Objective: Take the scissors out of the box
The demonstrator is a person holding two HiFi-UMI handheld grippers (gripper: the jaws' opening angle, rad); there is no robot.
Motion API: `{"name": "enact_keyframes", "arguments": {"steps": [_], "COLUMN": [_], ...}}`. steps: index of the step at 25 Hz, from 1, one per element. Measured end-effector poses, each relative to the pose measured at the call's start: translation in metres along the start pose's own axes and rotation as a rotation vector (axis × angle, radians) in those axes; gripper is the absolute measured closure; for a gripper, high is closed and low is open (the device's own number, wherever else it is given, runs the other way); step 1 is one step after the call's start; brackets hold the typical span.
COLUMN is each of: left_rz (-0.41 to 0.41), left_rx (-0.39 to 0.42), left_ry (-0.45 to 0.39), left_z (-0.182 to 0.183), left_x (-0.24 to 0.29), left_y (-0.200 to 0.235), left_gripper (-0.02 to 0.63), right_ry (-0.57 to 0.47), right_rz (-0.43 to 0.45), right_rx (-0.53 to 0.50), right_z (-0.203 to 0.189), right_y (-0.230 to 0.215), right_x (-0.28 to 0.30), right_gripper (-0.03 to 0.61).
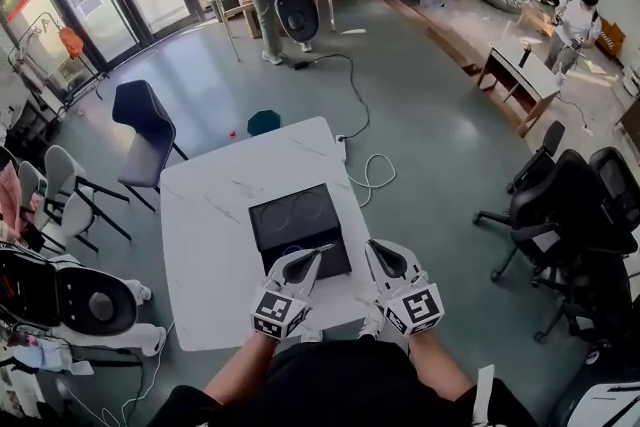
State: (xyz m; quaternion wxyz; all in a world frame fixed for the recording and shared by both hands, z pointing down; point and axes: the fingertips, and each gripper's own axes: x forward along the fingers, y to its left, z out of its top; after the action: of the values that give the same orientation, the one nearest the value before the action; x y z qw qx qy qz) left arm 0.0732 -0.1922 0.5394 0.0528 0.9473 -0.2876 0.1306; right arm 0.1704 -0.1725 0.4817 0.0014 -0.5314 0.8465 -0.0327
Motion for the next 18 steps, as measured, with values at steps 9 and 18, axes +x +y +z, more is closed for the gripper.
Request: {"name": "enact_keyframes", "arguments": {"steps": [9,18], "left_rz": [0.162,0.287], "left_rx": [-0.044,-0.051], "left_ry": [0.03,0.086], "left_z": [-0.008,-0.023], "left_x": [-0.001,-0.02], "left_y": [0.001,0.0], "left_gripper": [0.604,0.604], "right_ry": [0.021,0.052], "right_rz": [0.176,0.319], "right_rx": [0.021,0.039], "right_z": [-0.008,-0.025], "right_y": [-0.005,0.007], "right_x": [0.013,0.022], "right_gripper": [0.571,0.571]}}
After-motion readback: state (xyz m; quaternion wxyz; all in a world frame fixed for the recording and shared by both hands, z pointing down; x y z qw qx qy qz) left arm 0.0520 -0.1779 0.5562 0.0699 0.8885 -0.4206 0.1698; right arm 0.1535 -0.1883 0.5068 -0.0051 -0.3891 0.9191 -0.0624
